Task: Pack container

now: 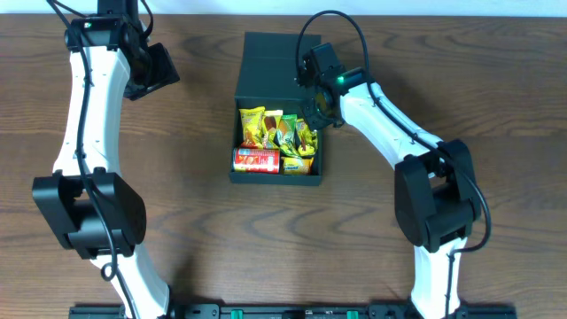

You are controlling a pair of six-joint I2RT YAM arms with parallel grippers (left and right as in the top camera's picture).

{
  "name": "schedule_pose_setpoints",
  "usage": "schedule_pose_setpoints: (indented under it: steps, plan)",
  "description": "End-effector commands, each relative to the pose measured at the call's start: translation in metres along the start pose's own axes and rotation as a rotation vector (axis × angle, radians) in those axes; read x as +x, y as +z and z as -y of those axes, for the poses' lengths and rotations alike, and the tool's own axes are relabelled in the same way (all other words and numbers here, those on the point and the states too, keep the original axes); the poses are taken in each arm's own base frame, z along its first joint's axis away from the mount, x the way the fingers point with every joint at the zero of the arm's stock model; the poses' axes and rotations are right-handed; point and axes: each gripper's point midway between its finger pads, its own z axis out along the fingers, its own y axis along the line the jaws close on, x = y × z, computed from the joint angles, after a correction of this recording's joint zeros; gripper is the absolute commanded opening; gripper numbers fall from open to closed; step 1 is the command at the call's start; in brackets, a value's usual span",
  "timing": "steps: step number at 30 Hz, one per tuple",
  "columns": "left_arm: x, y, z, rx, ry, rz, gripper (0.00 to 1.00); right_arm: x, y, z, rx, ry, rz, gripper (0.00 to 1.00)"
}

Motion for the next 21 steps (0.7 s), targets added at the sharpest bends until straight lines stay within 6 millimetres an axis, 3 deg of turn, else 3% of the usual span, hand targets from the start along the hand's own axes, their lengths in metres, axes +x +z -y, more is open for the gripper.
schedule_pose_setpoints:
  steps: [1, 5, 8, 11, 12, 16, 19, 21]
  plan:
    - [-0.004, -0.005, 0.0, -0.002, 0.011, 0.017, 0.56, 0.0, 0.0, -0.002, -0.001, -0.073, 0.0, 0.23]
    - [-0.004, -0.005, 0.0, -0.002, 0.011, 0.017, 0.56, 0.0, 0.0, -0.002, -0.002, -0.078, -0.001, 0.29]
    - [-0.004, -0.005, 0.0, -0.002, 0.011, 0.017, 0.56, 0.001, -0.003, -0.006, -0.026, -0.055, -0.009, 0.49]
    - [-0.006, -0.005, 0.001, 0.0, 0.011, 0.023, 0.59, -0.003, -0.02, -0.018, -0.1, 0.009, -0.007, 0.57]
    - [-0.007, -0.005, 0.001, 0.001, 0.012, 0.026, 0.6, -0.008, -0.031, -0.021, -0.128, 0.033, 0.009, 0.61]
    - [-0.012, -0.004, 0.008, 0.019, 0.021, 0.052, 0.62, -0.05, -0.112, -0.018, -0.19, 0.079, 0.194, 0.68]
    - [-0.015, -0.003, 0.02, 0.053, 0.039, 0.071, 0.65, -0.072, -0.163, 0.002, -0.168, 0.087, 0.344, 0.79]
    - [-0.018, 0.001, 0.034, 0.089, 0.049, 0.085, 0.69, -0.08, -0.185, 0.025, -0.159, 0.12, 0.421, 0.81]
